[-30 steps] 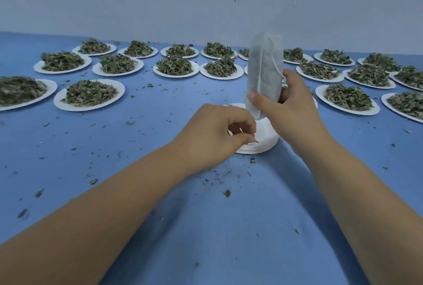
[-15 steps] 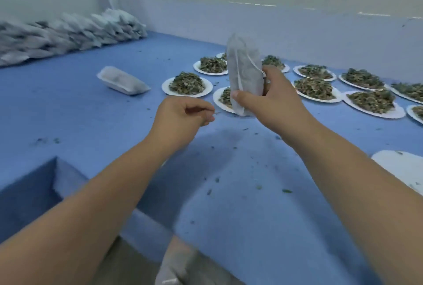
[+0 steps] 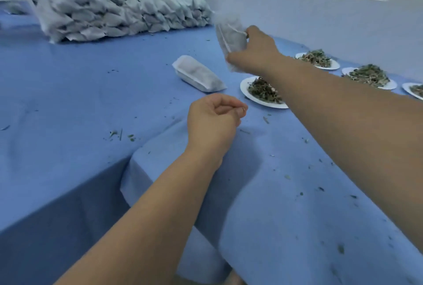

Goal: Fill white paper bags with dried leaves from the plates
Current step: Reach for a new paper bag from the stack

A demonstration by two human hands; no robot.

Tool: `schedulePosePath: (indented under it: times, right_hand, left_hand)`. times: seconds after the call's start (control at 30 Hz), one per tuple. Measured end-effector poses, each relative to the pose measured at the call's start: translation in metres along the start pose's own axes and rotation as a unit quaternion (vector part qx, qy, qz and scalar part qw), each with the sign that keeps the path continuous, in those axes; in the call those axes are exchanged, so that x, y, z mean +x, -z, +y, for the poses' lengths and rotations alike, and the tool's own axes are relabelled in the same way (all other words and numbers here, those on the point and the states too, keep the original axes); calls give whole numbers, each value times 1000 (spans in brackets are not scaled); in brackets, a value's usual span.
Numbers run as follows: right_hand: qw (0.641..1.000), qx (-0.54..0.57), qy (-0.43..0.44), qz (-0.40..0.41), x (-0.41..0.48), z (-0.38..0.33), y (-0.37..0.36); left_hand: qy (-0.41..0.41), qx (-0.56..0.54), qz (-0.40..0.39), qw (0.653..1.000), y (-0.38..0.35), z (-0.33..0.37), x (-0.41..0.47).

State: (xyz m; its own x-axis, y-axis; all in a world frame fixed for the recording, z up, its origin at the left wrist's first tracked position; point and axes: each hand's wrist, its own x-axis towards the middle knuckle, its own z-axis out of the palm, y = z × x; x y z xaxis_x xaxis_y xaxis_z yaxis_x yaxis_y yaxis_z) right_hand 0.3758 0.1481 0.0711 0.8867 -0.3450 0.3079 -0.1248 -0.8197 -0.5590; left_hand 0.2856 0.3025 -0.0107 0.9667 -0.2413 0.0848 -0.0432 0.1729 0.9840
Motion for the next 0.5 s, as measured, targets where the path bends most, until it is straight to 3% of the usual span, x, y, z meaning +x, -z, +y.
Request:
schedulePosePath:
  times: [0.13,0.23,0.4,0.5]
  right_hand:
    - [993,-103,-10,-57,45,-1,-36]
    - [990,-108,-33,-88,51,6,-54]
    - [998,-55,7,-37,33,21,-29]
    - [996,-81,8,-28,10,46,5]
  left_hand:
    - [-41,81,-35,995,-1,-5,1]
    - [-51,98,-56,992,-2,-7,2]
    - [-74,153,-38,985,-3,-8,2]
    - [-81,211,-44,973,-4,-8,0]
